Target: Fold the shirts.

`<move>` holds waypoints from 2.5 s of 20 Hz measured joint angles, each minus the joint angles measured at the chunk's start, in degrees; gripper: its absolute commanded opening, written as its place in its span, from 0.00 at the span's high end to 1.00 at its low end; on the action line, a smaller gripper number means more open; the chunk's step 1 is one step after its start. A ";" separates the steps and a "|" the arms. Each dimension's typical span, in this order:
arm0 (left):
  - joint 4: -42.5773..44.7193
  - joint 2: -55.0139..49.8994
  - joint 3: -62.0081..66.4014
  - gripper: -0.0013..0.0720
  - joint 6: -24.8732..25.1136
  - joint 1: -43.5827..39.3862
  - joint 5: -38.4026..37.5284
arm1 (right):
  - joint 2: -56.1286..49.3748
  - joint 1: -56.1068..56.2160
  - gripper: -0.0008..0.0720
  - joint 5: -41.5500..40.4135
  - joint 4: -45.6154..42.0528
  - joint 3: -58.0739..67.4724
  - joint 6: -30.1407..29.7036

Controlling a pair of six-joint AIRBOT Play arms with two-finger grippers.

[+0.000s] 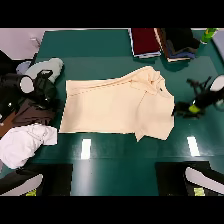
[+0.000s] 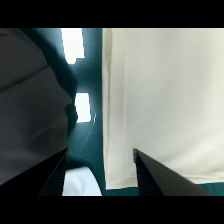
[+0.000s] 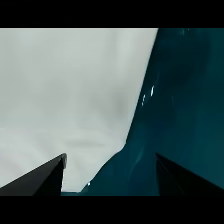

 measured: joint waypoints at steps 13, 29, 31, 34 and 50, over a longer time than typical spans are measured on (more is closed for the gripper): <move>-3.06 1.25 -4.48 0.06 -0.24 0.00 2.29 | 1.07 4.35 0.97 -14.32 8.22 -14.36 0.70; -13.09 -0.79 -18.08 0.92 -0.02 0.04 9.66 | 0.39 7.30 0.97 -14.10 8.00 -9.22 0.63; -14.62 -0.87 -18.34 0.95 0.68 -0.02 8.46 | 0.81 7.30 0.97 -14.01 8.00 -9.16 0.63; -13.49 0.83 -16.63 0.95 1.53 -0.11 6.64 | 3.30 7.30 0.97 -13.92 8.04 -8.28 0.63; -4.76 22.86 58.18 0.95 2.32 -0.02 0.31 | 22.71 7.34 0.97 -2.84 1.44 56.68 -0.07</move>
